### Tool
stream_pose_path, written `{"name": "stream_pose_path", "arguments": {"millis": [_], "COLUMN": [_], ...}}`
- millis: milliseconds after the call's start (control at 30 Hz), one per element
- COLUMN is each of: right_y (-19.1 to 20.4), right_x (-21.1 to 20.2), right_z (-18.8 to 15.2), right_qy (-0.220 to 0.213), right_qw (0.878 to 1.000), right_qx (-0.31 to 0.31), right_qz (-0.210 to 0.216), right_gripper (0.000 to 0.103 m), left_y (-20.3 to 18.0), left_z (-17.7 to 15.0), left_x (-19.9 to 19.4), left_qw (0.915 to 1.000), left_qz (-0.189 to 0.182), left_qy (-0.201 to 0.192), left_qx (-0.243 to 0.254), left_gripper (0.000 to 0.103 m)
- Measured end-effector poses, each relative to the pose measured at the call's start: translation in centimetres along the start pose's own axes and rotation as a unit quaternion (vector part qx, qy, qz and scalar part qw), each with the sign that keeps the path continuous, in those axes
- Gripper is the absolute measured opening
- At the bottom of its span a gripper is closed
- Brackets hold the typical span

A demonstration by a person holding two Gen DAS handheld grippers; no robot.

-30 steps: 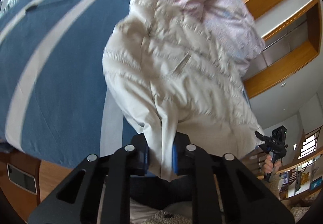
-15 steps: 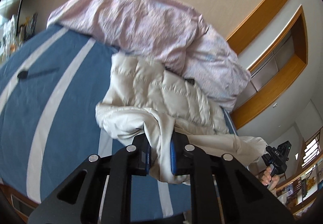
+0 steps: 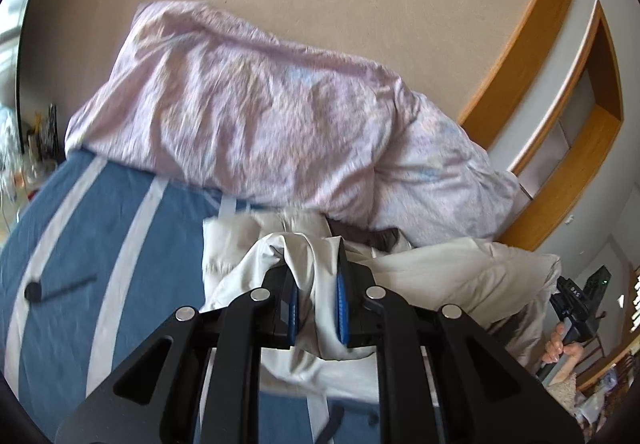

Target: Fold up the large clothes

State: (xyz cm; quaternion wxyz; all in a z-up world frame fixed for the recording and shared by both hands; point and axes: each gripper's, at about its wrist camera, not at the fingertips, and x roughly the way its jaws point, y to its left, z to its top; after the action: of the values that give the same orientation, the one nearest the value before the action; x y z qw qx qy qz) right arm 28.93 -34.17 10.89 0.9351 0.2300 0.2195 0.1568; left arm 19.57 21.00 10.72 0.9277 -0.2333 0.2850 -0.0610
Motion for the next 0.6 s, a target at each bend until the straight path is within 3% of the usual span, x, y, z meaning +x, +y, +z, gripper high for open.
{"name": "stream_pose_path", "arguments": {"millis": [300, 533, 600], "right_y": [-1.2, -2.4, -2.7], "right_x": [11.5, 19.0, 20.5], "right_z": [0.5, -1.0, -1.3], "right_qy": [0.027, 0.058, 0.071], "right_qw": [0.996, 0.982, 0.978], "right_qx": [-0.007, -0.021, -0.014], "right_qz": [-0.09, -0.18, -0.194], "right_gripper": [0.015, 0.017, 0.022], "left_y": [1.9, 3.9, 4.3], "left_z": [2.8, 2.6, 2.5], "left_x": [9.4, 15.4, 16.7], "left_qw": [0.9992, 0.9978, 0.997], "left_qz": [0.033, 0.053, 0.056], "left_qy": [0.012, 0.014, 0.014], "left_qx": [-0.019, -0.037, -0.05], "left_gripper": [0.014, 0.017, 0.022]}}
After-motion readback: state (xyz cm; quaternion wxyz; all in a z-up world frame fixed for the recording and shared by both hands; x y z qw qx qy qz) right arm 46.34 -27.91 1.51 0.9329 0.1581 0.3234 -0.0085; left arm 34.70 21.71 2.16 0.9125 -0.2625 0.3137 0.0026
